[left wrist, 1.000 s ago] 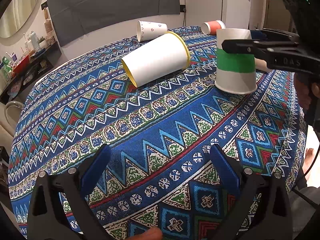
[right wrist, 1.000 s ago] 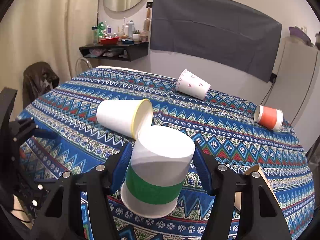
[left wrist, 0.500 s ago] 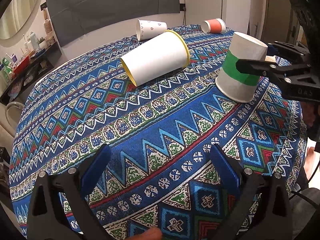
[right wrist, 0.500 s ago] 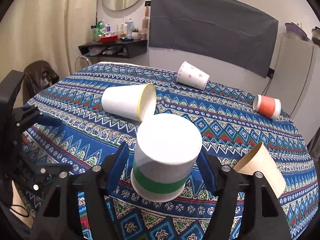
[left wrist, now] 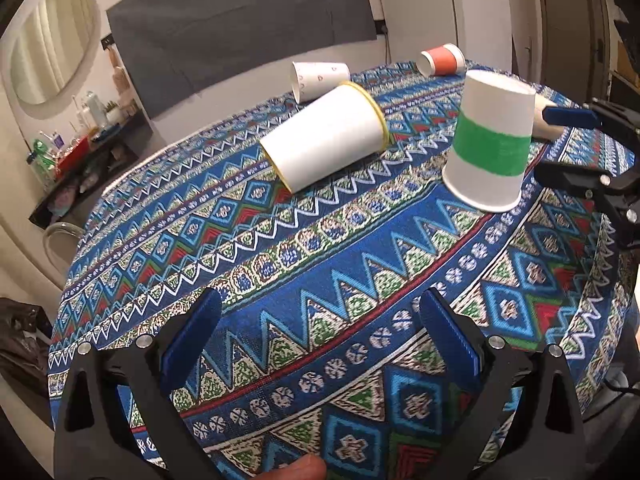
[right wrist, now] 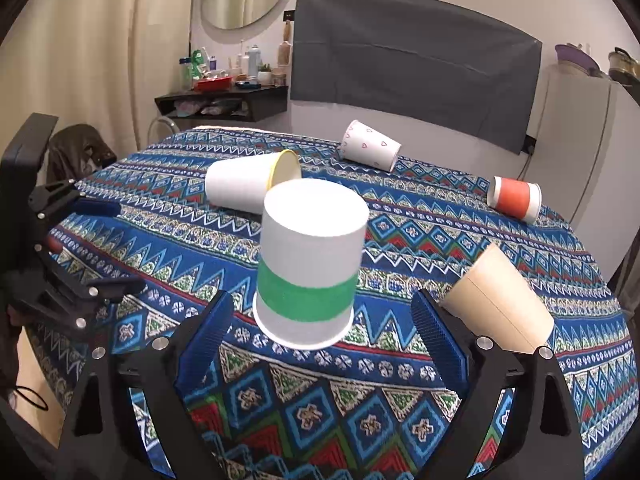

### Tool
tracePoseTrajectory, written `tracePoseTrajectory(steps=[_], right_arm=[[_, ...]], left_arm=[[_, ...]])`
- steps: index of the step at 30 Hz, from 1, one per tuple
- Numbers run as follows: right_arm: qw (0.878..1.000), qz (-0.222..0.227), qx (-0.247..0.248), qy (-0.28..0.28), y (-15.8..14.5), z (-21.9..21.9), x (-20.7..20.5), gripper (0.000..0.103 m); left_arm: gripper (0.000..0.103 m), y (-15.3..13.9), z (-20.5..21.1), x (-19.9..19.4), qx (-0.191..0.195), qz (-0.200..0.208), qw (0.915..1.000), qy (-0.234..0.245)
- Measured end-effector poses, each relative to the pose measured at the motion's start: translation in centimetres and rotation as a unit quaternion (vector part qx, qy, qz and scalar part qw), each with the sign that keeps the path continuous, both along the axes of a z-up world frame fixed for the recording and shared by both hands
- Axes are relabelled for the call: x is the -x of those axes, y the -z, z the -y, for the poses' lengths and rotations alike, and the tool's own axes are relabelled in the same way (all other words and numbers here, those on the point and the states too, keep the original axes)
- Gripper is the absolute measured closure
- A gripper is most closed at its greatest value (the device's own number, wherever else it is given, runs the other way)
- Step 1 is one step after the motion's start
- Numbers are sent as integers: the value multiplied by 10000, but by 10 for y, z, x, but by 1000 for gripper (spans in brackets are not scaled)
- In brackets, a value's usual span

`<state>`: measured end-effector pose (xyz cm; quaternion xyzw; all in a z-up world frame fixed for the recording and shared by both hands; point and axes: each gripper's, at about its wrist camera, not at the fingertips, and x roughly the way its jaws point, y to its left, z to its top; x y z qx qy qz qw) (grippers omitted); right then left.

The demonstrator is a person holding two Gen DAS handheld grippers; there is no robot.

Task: Flip cup upside down

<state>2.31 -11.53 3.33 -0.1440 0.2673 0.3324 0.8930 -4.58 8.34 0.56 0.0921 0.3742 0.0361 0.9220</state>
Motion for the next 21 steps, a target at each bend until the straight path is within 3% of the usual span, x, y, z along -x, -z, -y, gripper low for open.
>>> tracePoseTrajectory(steps=[3,14,21], right_arm=[[9999,-66,-88,-33,2,8,-1,15],[9990,-215,-385,-50,8,43,-15,12],[9980,-166,-618,-12,8,52,-19,10]], left_arm=[[6,-5,10,3,242,67,9997,-65],[6,-11,46,-13,541,275,9972,-426],[6,-9,55,-19,429,390,9956,-741]])
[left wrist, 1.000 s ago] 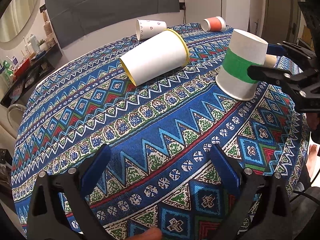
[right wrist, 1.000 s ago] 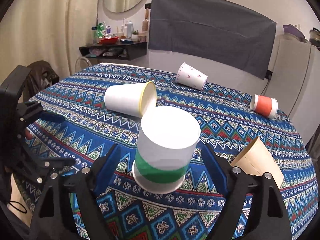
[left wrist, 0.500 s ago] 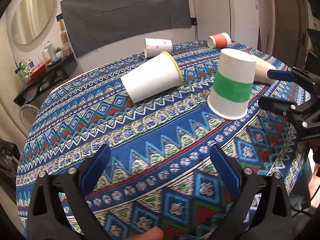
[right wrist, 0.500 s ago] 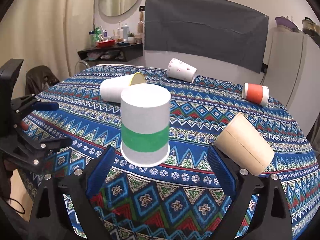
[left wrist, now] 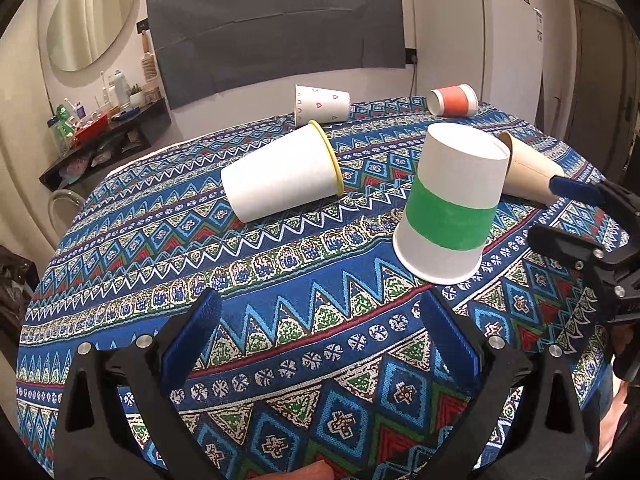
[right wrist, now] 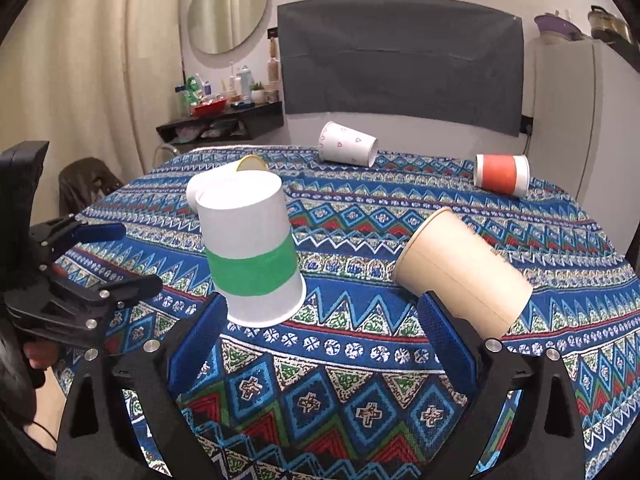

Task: Flip cup upside down

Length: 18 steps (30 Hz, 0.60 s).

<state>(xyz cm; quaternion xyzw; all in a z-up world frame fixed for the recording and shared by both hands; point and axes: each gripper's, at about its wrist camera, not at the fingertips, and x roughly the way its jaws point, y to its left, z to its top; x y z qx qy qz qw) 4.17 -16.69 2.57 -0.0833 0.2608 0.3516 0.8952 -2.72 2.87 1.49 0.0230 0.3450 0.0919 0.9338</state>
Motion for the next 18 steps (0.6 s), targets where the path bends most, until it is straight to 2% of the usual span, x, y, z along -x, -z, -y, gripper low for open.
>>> tracePoseTrajectory(steps=[6,18], right_arm=[[9999,-37,131,-66,2,-7,2,9],[9998,-121,-147,45,2,4,-1,9]], left_arm=[[6,3,-1,-2,-89,-43,9998,-175],[6,8,3,-5,-226,-199,9995,-132]])
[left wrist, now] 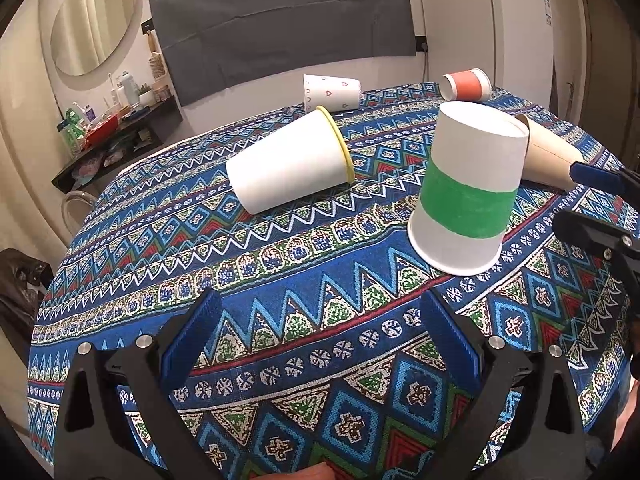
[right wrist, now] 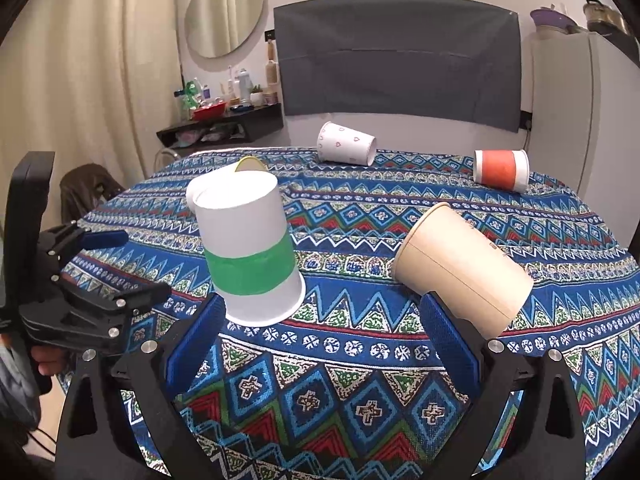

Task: Flip cup upside down

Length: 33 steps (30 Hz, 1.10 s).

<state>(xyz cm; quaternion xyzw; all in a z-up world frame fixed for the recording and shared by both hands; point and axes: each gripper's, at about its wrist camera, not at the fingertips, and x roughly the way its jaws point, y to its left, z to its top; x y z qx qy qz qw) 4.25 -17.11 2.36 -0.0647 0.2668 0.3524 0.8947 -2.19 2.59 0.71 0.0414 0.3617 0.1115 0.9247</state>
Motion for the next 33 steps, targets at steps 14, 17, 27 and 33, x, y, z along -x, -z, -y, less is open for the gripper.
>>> tracePoseTrajectory(steps=[14,17,27,33], right_arm=[[9999,37,90,-63,0,-4,3,9],[9998,55,140,-94,0,-5,3,9],[9999,45,138,-94,0,-6,2,9],[9999,25,114,-66,0,-4,1,9]], left_arm=[[6,2,8,0,-106,-11,9998,180],[6,0,9,1,-112,40,9997,215],[6,1,11,2,-157,42,9994,296],[6,2,14,1,-213,-3,9991,365]])
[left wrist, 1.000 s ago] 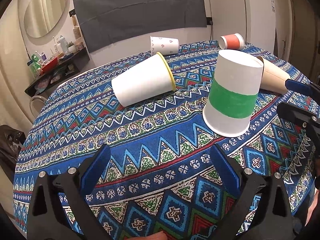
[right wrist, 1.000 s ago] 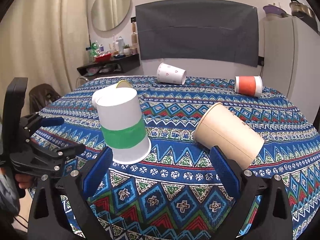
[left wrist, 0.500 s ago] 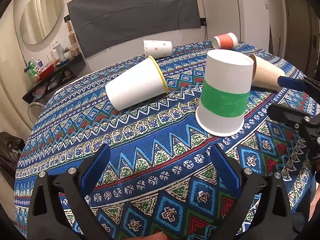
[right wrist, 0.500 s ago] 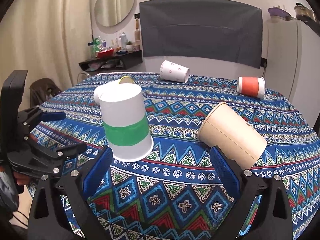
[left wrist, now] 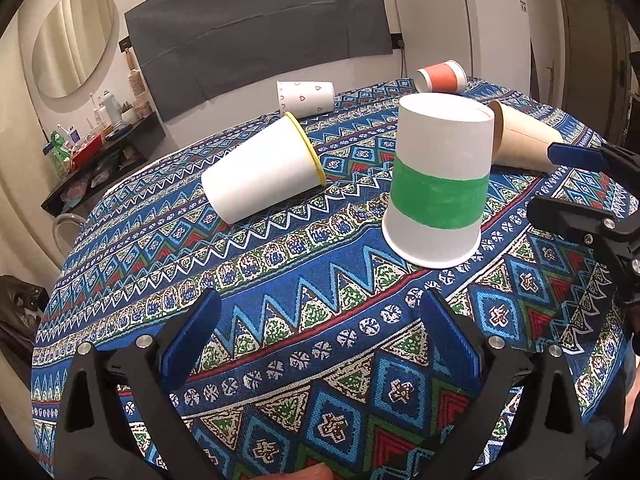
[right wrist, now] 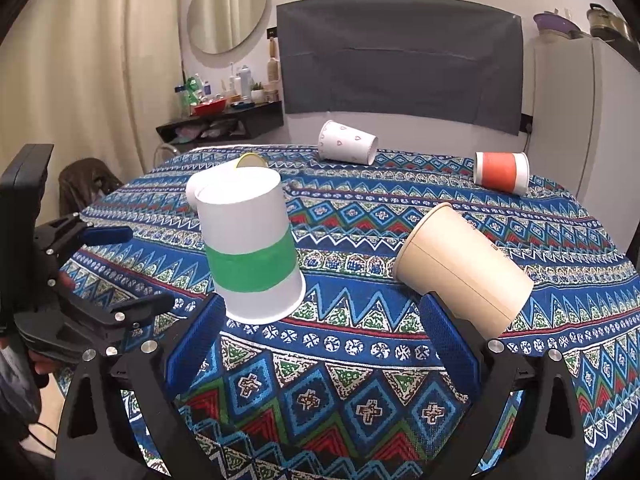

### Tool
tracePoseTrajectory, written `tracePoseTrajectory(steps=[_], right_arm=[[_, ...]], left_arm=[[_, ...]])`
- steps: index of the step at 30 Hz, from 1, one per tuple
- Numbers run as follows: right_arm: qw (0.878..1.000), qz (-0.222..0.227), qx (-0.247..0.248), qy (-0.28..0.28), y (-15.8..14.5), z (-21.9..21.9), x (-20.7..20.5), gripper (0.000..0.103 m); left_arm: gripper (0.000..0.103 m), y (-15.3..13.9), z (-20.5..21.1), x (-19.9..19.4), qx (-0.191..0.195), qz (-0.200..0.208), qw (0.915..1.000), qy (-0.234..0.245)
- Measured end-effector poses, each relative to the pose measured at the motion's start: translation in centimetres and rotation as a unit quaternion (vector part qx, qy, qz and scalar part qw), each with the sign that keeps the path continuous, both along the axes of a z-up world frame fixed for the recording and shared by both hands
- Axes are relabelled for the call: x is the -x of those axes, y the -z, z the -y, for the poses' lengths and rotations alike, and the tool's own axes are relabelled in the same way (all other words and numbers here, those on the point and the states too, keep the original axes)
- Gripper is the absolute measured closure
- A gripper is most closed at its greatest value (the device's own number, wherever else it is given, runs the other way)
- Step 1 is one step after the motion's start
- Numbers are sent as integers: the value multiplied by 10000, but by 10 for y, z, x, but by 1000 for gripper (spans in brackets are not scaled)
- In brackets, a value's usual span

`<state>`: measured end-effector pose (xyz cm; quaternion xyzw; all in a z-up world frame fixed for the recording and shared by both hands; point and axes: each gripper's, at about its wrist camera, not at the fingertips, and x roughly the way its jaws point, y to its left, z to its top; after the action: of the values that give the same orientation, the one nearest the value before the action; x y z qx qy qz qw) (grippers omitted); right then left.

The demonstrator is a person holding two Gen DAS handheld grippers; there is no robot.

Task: Flip cup upside down

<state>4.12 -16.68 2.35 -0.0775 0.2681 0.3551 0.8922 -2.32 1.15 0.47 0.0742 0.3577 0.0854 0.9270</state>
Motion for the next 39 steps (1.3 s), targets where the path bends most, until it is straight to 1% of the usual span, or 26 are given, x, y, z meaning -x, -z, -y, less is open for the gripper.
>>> tracePoseTrajectory(steps=[7,16,33,39], right_arm=[[10000,11,-25,12,0,1,0,9],[10000,12,-66,21,-1,2,0,9],[9999,45,-102,28,-1,3,5,9],[9999,39,-102,26,-2,3,5,9]], left_arm=[[6,0,-3,-1,55,0,10000,-30],[6,0,0,2,-48,57,10000,-30],[6,0,-6,1,112,51,9999,-69],[6,-1,-4,4,55,93,9999,-29]])
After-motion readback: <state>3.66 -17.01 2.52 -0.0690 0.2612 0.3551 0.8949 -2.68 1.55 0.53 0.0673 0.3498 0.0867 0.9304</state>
